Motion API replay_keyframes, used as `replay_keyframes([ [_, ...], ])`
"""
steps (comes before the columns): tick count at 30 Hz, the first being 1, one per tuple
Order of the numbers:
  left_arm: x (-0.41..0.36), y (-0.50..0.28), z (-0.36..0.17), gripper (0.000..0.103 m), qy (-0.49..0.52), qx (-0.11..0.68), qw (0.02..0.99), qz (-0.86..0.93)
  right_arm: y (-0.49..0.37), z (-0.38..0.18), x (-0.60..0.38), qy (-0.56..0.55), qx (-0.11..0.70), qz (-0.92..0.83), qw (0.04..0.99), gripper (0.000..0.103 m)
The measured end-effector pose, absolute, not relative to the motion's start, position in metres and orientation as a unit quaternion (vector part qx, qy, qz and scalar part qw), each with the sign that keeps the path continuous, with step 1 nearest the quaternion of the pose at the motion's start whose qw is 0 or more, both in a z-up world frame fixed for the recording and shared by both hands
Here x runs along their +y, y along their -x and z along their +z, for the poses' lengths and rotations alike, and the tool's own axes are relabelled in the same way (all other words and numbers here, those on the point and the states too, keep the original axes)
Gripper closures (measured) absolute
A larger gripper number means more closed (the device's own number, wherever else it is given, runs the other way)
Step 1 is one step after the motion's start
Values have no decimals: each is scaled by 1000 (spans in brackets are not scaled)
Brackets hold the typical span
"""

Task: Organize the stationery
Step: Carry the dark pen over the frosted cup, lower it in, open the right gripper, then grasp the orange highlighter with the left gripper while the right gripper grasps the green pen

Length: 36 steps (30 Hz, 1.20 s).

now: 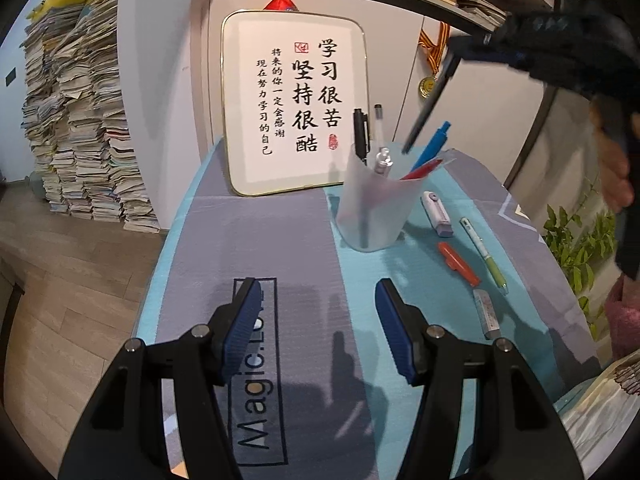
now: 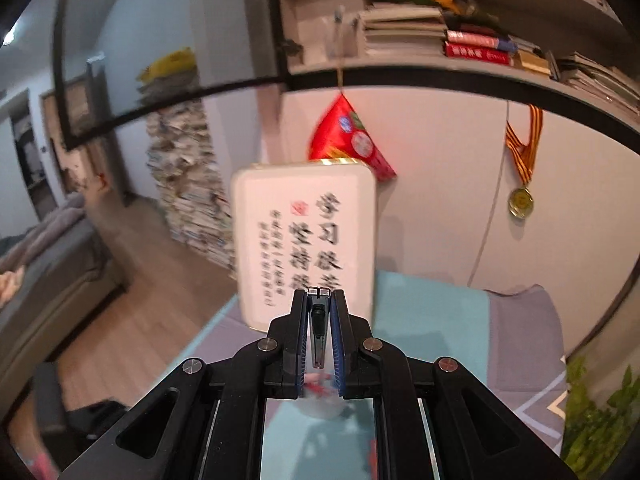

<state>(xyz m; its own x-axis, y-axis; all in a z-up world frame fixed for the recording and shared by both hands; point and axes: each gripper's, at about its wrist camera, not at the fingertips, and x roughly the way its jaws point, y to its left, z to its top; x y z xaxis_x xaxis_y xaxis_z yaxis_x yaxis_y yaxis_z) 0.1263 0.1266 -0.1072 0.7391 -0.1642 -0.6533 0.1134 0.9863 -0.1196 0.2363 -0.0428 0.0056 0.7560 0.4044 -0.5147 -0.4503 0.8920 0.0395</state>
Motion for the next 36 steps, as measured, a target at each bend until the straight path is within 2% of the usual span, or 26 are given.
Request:
replay_keyframes([
  [8,122,-132,-113,45,32,363,928,-81,-258,-28,-40,46,317,222,921,92],
  [17,112,-130,-111,45,21,367,926,-90,-258,-41,-48,22,360,233,903,91],
  [24,94,-127,-106,43,5,366,925,-103,-212,-18,-89,1,306,206,930,91],
  [25,88,-127,-106,42,0,366,925,-106,-205,-15,-96,1,293,193,936,91],
  [27,79,-128,-106,42,-4,369,923,-113,-190,-14,-111,8,277,157,948,79],
  [28,74,-129,-106,42,-5,372,921,-117,-189,-15,-116,16,282,153,947,77],
  [36,30,-151,-109,42,6,402,905,-142,-212,-64,-164,-11,376,90,922,77],
])
